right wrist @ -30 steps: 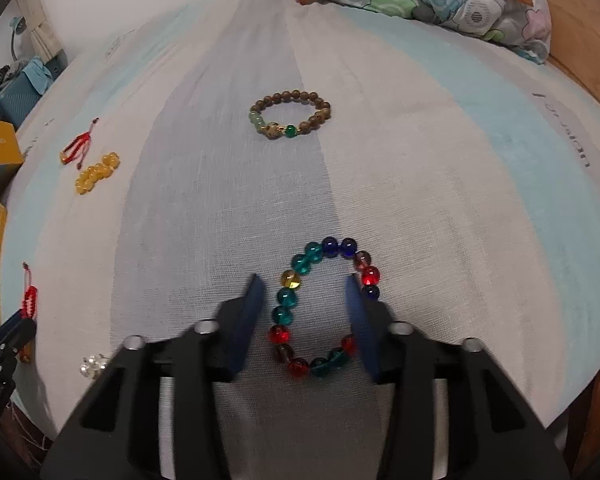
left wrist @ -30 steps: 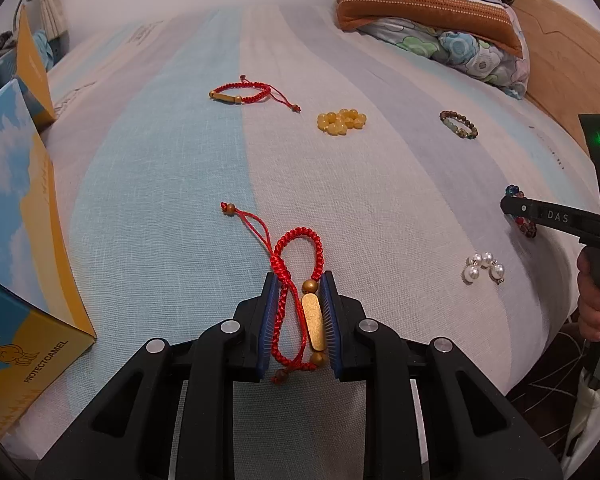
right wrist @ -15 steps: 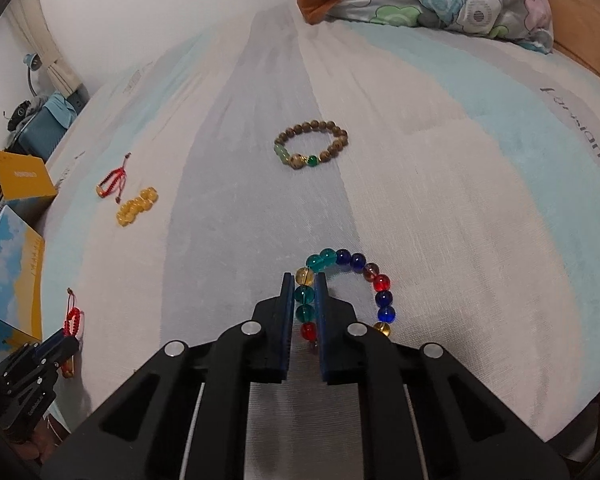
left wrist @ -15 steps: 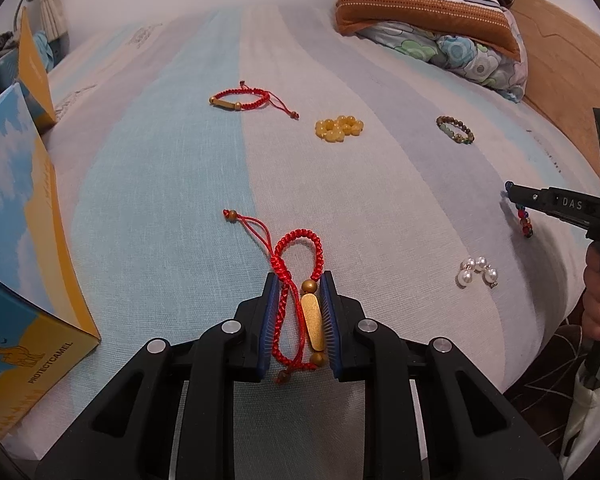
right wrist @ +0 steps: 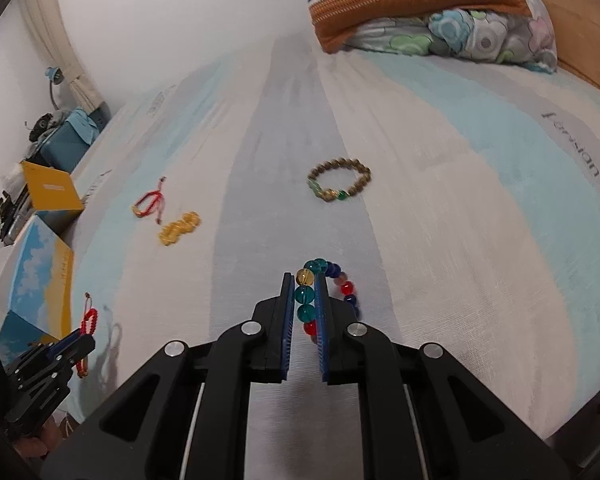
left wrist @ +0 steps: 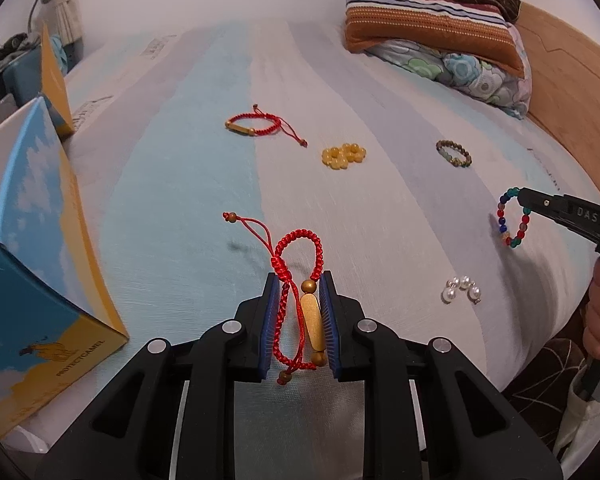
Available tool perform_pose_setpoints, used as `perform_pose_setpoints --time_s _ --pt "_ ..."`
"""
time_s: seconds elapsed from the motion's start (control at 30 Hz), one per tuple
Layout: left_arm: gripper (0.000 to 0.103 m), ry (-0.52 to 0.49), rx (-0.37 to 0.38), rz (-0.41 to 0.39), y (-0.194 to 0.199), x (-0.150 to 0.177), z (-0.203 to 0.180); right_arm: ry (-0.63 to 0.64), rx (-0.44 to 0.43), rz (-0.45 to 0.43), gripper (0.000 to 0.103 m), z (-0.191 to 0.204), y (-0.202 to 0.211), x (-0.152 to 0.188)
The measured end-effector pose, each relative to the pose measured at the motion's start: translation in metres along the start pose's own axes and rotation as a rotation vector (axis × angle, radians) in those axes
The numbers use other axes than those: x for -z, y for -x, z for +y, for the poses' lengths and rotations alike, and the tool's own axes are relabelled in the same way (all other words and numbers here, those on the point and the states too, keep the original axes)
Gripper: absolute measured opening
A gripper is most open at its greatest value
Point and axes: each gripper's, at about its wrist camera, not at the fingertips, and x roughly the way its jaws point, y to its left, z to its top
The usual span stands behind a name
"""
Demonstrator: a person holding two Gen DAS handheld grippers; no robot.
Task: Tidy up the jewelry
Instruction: 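Lift both bracelets and carry them over the white cardboard box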
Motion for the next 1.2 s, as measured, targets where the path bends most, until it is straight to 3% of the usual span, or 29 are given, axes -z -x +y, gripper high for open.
perform_pose_setpoints --time_s 0.57,1.2 --pt "0.020 0.004 -0.038 -0.076 0.050 -0.037 0.016 0.081 -0.040 0.003 0.009 0.058 0.021 -0.020" --pt "0.020 0.045 -0.072 -0.180 0.108 -0.062 0.072 0.267 -0.086 -0.052 0.009 0.194 0.039 -0.039"
